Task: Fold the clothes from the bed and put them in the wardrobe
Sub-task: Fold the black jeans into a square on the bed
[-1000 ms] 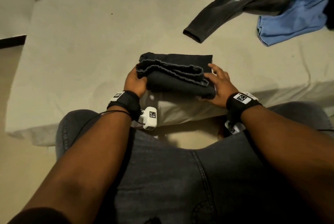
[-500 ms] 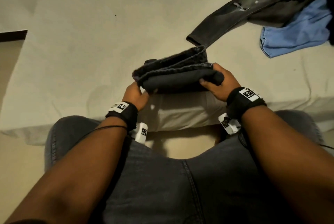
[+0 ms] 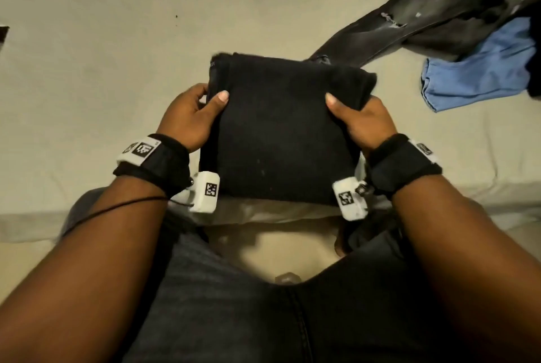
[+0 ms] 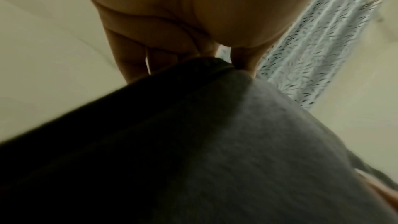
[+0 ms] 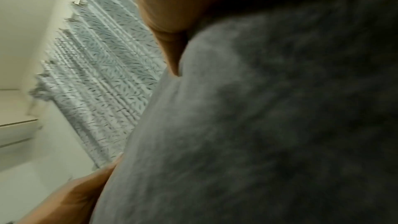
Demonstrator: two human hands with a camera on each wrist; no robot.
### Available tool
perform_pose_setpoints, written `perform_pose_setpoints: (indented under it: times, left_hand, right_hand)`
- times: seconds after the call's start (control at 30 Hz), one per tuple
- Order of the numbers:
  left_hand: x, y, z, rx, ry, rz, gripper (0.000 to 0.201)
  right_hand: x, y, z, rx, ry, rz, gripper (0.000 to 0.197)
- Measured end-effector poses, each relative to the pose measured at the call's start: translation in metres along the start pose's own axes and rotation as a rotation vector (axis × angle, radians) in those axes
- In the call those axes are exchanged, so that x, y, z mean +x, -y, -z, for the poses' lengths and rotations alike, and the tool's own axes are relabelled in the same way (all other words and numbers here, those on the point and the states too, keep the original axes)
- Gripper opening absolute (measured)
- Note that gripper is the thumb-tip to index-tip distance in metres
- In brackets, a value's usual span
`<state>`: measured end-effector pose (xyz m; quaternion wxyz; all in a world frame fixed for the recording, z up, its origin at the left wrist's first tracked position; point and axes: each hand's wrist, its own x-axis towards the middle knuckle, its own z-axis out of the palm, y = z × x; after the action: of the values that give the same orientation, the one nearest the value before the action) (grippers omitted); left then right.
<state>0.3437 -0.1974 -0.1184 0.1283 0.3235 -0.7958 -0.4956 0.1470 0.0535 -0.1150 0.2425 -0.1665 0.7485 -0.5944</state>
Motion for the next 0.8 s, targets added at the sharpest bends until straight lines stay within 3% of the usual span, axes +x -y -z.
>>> perform_pose_setpoints:
  times: [0.1, 0.17, 0.23, 0.3, 0.43, 0.53, 0.67, 0.73, 0.8]
  left_hand:
    - [0.025, 0.03, -0.022, 0.211, -0.018, 0.149, 0.078]
    - [0.025, 0.05, -0.038, 0.374, 0.063, 0.26, 0.08]
    - [0.014, 0.062, -0.051, 0.494, 0.156, 0.272, 0.069]
    - [0.006, 0.067, -0.061, 0.553, 0.153, 0.235, 0.064]
    - [0.012, 0.069, -0.058, 0.381, -0.03, 0.337, 0.052]
    - [0.013, 0.067, -0.054, 0.354, -0.105, 0.308, 0.029]
    - [-0.002, 0.066, -0.047, 0.249, -0.295, 0.282, 0.025]
    - [-0.012, 0.074, -0.048, 0.273, -0.237, 0.343, 0.026]
    - [-0.018, 0.085, -0.049, 0.386, -0.056, 0.404, 0.035]
  right_hand:
    - [0.035, -0.04, -0.011, -0.293, -0.186, -0.132, 0.06]
    - [0.04, -0.072, -0.01, -0.428, -0.11, -0.28, 0.063]
    - [0.033, -0.103, -0.009, -0.598, 0.02, -0.363, 0.056]
    - [0.029, -0.119, -0.01, -0.608, 0.036, -0.36, 0.05]
    - [0.028, -0.114, -0.014, -0.581, -0.054, -0.299, 0.033]
    - [0.02, -0.104, -0.02, -0.609, -0.104, -0.144, 0.024]
    - [0.017, -0.085, -0.027, -0.515, -0.185, 0.061, 0.015]
    - [0.016, -0.089, -0.026, -0.541, -0.134, -0.01, 0.02]
    - [0.013, -0.104, -0.022, -0.603, -0.016, -0.215, 0.033]
